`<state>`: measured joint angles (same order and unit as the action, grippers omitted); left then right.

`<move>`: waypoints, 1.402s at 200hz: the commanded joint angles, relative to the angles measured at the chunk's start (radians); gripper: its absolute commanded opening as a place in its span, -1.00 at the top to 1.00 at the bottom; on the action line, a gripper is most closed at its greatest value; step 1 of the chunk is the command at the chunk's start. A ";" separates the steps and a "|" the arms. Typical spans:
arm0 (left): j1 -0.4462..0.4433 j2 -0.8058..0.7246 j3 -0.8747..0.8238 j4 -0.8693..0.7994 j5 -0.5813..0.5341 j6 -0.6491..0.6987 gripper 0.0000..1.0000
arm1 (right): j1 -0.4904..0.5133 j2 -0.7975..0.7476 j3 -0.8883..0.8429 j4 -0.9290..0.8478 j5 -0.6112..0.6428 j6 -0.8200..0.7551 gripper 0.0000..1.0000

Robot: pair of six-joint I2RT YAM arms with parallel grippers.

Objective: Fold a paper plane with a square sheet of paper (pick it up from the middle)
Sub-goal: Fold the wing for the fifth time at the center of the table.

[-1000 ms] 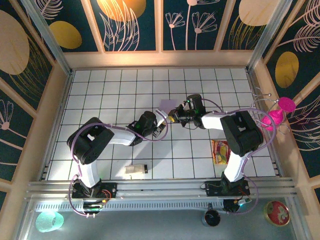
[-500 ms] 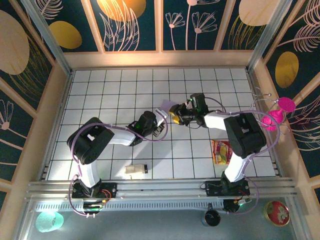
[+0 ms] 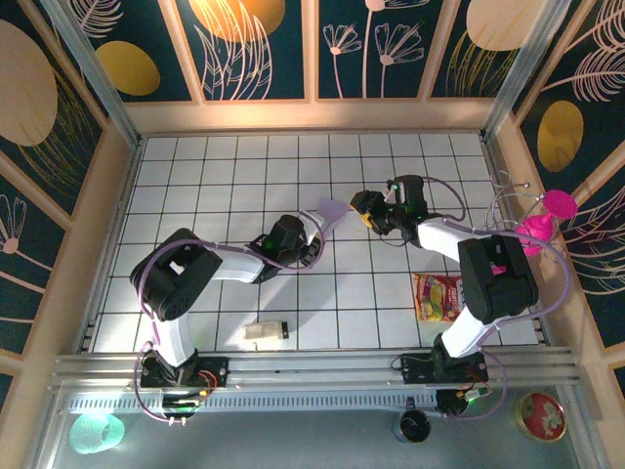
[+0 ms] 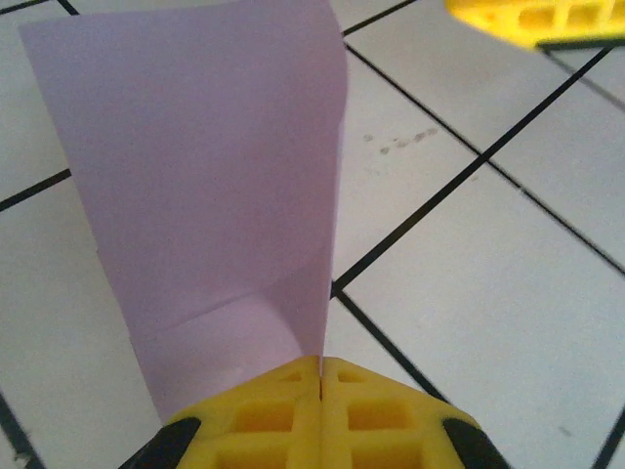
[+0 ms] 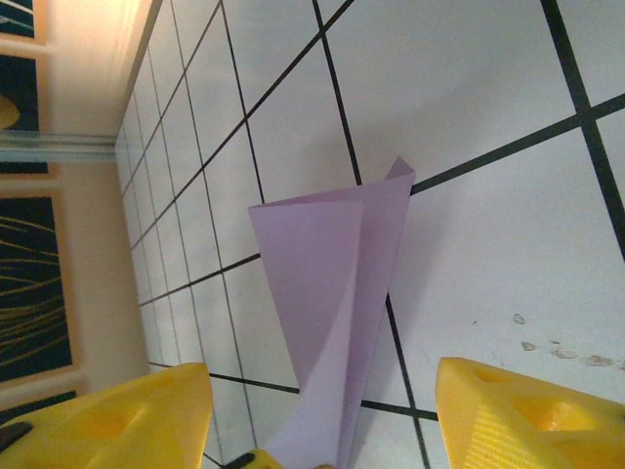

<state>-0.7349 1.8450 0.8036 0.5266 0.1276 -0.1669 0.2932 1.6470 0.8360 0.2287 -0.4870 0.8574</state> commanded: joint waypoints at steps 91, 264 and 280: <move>0.143 0.028 -0.006 0.169 0.468 -0.581 1.00 | 0.035 0.056 -0.010 0.036 -0.053 -0.276 -0.25; 0.172 0.178 0.001 0.311 0.587 -0.898 1.00 | 0.090 0.129 0.021 -0.027 -0.008 -0.365 -0.38; 0.172 0.183 0.000 0.313 0.586 -0.907 1.00 | 0.091 0.144 0.031 -0.043 -0.006 -0.366 -0.38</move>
<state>-0.5674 2.0079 0.7948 0.7994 0.6930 -1.0401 0.3744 1.7599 0.8310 0.2230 -0.5156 0.5198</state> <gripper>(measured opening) 0.044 0.691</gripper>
